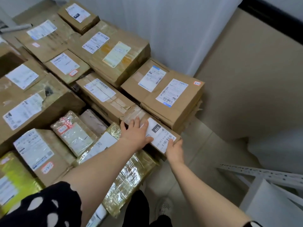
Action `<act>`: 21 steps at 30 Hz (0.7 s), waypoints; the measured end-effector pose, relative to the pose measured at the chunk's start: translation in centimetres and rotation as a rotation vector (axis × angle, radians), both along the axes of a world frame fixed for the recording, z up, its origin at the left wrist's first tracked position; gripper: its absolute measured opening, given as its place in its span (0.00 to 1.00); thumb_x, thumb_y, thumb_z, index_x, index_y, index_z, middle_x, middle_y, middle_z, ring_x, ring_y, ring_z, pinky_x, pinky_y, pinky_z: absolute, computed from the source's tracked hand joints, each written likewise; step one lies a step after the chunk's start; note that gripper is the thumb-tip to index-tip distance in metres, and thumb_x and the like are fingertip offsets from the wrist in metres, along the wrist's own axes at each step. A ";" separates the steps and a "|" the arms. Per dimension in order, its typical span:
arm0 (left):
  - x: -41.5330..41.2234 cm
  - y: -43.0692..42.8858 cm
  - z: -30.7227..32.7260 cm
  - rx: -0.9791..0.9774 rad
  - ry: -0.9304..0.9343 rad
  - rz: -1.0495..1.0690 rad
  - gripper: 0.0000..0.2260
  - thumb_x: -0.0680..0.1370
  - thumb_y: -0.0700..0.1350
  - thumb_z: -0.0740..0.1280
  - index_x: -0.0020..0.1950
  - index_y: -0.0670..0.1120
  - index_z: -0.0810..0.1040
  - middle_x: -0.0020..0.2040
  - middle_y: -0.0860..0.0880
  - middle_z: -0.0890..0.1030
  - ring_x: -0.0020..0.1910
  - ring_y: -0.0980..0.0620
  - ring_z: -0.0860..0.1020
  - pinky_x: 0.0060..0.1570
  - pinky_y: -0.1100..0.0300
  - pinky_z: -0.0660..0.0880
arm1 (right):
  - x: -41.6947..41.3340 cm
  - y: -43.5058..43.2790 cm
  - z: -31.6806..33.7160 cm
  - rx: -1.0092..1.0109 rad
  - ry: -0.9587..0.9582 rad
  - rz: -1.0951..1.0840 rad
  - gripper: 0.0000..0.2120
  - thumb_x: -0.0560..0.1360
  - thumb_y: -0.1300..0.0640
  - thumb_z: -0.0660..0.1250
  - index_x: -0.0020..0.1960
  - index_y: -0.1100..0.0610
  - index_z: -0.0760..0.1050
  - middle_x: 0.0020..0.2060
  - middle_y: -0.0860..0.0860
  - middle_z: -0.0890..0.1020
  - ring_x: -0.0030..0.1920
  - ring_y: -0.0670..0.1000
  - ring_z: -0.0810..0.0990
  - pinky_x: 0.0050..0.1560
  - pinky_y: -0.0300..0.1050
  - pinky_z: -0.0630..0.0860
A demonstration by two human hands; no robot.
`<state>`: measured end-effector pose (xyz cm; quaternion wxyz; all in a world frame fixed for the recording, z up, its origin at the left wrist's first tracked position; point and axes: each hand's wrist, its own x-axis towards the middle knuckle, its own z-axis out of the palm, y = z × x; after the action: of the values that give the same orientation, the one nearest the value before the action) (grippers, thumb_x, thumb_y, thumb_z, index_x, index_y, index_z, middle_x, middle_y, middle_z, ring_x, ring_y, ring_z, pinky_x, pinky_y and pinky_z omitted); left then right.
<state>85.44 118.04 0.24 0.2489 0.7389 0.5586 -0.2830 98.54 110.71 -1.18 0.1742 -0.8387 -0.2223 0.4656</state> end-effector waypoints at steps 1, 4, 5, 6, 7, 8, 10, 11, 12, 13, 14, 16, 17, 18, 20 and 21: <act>-0.1 0.0 0.0 -0.004 0.000 -0.001 0.34 0.79 0.64 0.54 0.79 0.53 0.43 0.79 0.43 0.41 0.77 0.44 0.43 0.72 0.36 0.41 | -0.1 0.1 0.0 -0.002 -0.005 0.003 0.23 0.83 0.54 0.51 0.74 0.63 0.53 0.65 0.63 0.74 0.63 0.62 0.73 0.57 0.47 0.69; -0.2 -0.1 -0.2 -0.007 -0.005 0.001 0.34 0.79 0.64 0.53 0.79 0.53 0.43 0.79 0.43 0.41 0.77 0.44 0.42 0.72 0.37 0.41 | -0.1 -0.1 -0.1 -0.001 -0.020 0.019 0.23 0.83 0.53 0.50 0.74 0.63 0.53 0.65 0.62 0.74 0.63 0.62 0.74 0.57 0.48 0.69; -0.2 -0.2 -0.3 -0.006 -0.008 0.001 0.34 0.79 0.64 0.54 0.79 0.53 0.43 0.79 0.43 0.41 0.77 0.44 0.42 0.72 0.37 0.41 | -0.1 -0.1 -0.2 -0.001 -0.019 0.018 0.23 0.83 0.53 0.50 0.74 0.63 0.53 0.65 0.62 0.74 0.63 0.62 0.74 0.57 0.48 0.70; -0.2 -0.2 -0.3 -0.005 -0.009 0.002 0.34 0.79 0.64 0.54 0.79 0.53 0.43 0.78 0.43 0.41 0.77 0.44 0.42 0.72 0.37 0.41 | -0.1 -0.1 -0.2 -0.006 -0.013 0.019 0.23 0.83 0.54 0.50 0.74 0.63 0.53 0.65 0.62 0.73 0.63 0.62 0.73 0.57 0.47 0.69; -0.2 -0.2 -0.3 -0.001 -0.009 0.002 0.34 0.79 0.64 0.54 0.79 0.52 0.43 0.78 0.43 0.41 0.77 0.44 0.42 0.72 0.37 0.41 | 0.0 -0.1 -0.3 -0.007 -0.004 0.014 0.23 0.83 0.54 0.50 0.74 0.63 0.53 0.65 0.62 0.73 0.64 0.61 0.73 0.57 0.46 0.69; -0.2 -0.2 -0.3 0.004 -0.008 0.002 0.34 0.79 0.64 0.54 0.79 0.52 0.43 0.79 0.43 0.41 0.77 0.44 0.42 0.73 0.38 0.41 | 0.1 0.0 -0.4 -0.008 0.008 0.008 0.23 0.83 0.54 0.51 0.74 0.63 0.53 0.66 0.62 0.73 0.64 0.61 0.73 0.57 0.46 0.69; -0.3 -0.3 0.2 0.016 -0.004 0.002 0.34 0.79 0.64 0.53 0.79 0.52 0.43 0.79 0.43 0.41 0.77 0.44 0.43 0.73 0.38 0.41 | 0.2 0.1 -0.6 -0.009 0.039 -0.005 0.22 0.83 0.53 0.51 0.74 0.62 0.54 0.66 0.61 0.73 0.64 0.61 0.73 0.59 0.47 0.69; -0.3 -0.5 0.6 0.025 -0.003 0.003 0.34 0.79 0.64 0.53 0.79 0.52 0.43 0.79 0.43 0.42 0.77 0.43 0.43 0.73 0.38 0.41 | 0.3 0.0 -0.5 -0.007 0.050 -0.010 0.22 0.83 0.53 0.51 0.73 0.62 0.55 0.66 0.61 0.73 0.64 0.61 0.73 0.60 0.48 0.68; -0.4 -0.6 1.1 0.038 -0.007 0.008 0.33 0.79 0.64 0.53 0.79 0.52 0.44 0.79 0.43 0.42 0.77 0.43 0.44 0.73 0.38 0.41 | 0.4 -0.1 -0.4 -0.004 0.057 -0.011 0.22 0.83 0.52 0.52 0.73 0.61 0.55 0.66 0.61 0.73 0.64 0.61 0.73 0.60 0.49 0.68; -0.5 -0.9 1.7 0.053 -0.011 0.014 0.33 0.80 0.64 0.53 0.79 0.52 0.44 0.79 0.43 0.43 0.77 0.43 0.44 0.73 0.38 0.41 | 0.4 -0.3 0.0 -0.002 0.057 -0.009 0.22 0.83 0.52 0.51 0.72 0.61 0.56 0.66 0.61 0.73 0.64 0.61 0.73 0.60 0.49 0.68; -0.6 -1.2 2.3 0.068 -0.015 0.020 0.33 0.80 0.63 0.53 0.79 0.52 0.45 0.79 0.43 0.44 0.77 0.43 0.45 0.73 0.38 0.41 | 0.4 -0.6 0.5 0.004 0.050 -0.005 0.22 0.83 0.51 0.51 0.72 0.62 0.57 0.66 0.61 0.73 0.64 0.61 0.73 0.59 0.49 0.68; -0.9 -1.8 3.8 0.105 -0.017 0.014 0.32 0.80 0.63 0.53 0.79 0.52 0.46 0.79 0.42 0.46 0.77 0.43 0.46 0.73 0.38 0.43 | 0.4 -1.1 1.7 0.012 0.010 0.016 0.24 0.83 0.50 0.51 0.73 0.62 0.56 0.67 0.63 0.71 0.65 0.62 0.71 0.61 0.49 0.67; -1.1 -2.3 4.8 0.123 -0.014 0.010 0.32 0.80 0.63 0.53 0.79 0.52 0.46 0.79 0.42 0.47 0.77 0.42 0.47 0.73 0.37 0.43 | 0.4 -1.5 2.6 0.018 -0.014 0.029 0.25 0.83 0.50 0.51 0.75 0.63 0.54 0.68 0.63 0.70 0.67 0.63 0.69 0.62 0.50 0.66; -1.3 -3.0 5.9 0.143 -0.009 0.000 0.32 0.80 0.63 0.53 0.79 0.52 0.46 0.79 0.42 0.47 0.77 0.42 0.47 0.73 0.38 0.44 | 0.4 -2.0 3.7 0.034 -0.036 0.045 0.27 0.83 0.49 0.50 0.76 0.63 0.52 0.69 0.63 0.69 0.68 0.63 0.68 0.64 0.50 0.65; -1.7 -3.9 8.2 0.185 -0.012 -0.011 0.31 0.80 0.63 0.53 0.79 0.53 0.46 0.78 0.42 0.49 0.77 0.43 0.48 0.73 0.38 0.44 | 0.5 -2.7 5.9 0.080 -0.075 0.087 0.28 0.82 0.49 0.50 0.77 0.62 0.51 0.70 0.63 0.67 0.69 0.62 0.66 0.64 0.50 0.64; -1.8 -4.4 9.4 0.199 -0.018 -0.011 0.31 0.80 0.63 0.53 0.78 0.53 0.47 0.78 0.42 0.49 0.77 0.44 0.48 0.73 0.38 0.44 | 0.6 -3.1 7.2 0.109 -0.095 0.107 0.28 0.82 0.48 0.50 0.77 0.62 0.51 0.71 0.62 0.67 0.70 0.61 0.66 0.65 0.50 0.64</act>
<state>83.68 113.69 9.61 0.1778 0.7653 0.5778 -0.2209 99.13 107.59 5.99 0.1837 -0.8361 -0.2998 0.4210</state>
